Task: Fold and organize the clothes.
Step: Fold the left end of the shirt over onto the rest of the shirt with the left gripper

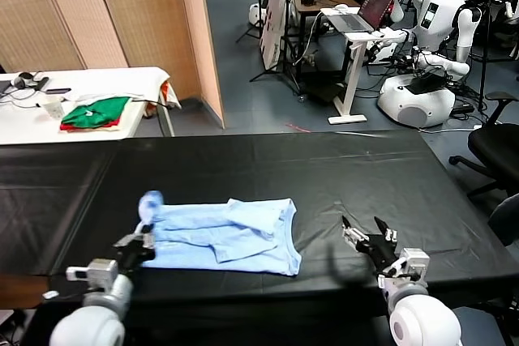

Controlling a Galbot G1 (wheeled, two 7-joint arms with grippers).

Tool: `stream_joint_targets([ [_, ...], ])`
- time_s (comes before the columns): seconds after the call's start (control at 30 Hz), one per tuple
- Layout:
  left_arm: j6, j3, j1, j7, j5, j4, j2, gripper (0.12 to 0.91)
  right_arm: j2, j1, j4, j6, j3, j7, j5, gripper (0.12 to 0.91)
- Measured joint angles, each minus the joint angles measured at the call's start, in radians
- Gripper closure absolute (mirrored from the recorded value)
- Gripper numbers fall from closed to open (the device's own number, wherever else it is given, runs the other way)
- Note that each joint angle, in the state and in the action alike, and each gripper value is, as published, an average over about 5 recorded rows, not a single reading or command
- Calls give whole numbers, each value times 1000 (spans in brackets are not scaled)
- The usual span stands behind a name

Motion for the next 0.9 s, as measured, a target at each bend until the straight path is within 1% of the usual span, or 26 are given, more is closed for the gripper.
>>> stream_joint_targets([
  [0.2, 3, 127, -67, -2, -25, 17, -80, 862, 14, -33, 9, 6, 28, -3, -8, 118],
  [0.43, 12, 229, -126, -6, -32, 41, -157, 862, 20, -44, 10, 7, 35, -3, -13, 118],
  [0.63, 24, 288, -140, -17, -50, 43, -202, 862, 21, -38, -2, 7, 30, -3, -15, 118],
  [0.9, 23, 347, -151, -12, -28, 70, -243, 862, 21, -34, -12, 7, 26, -4, -19, 118],
])
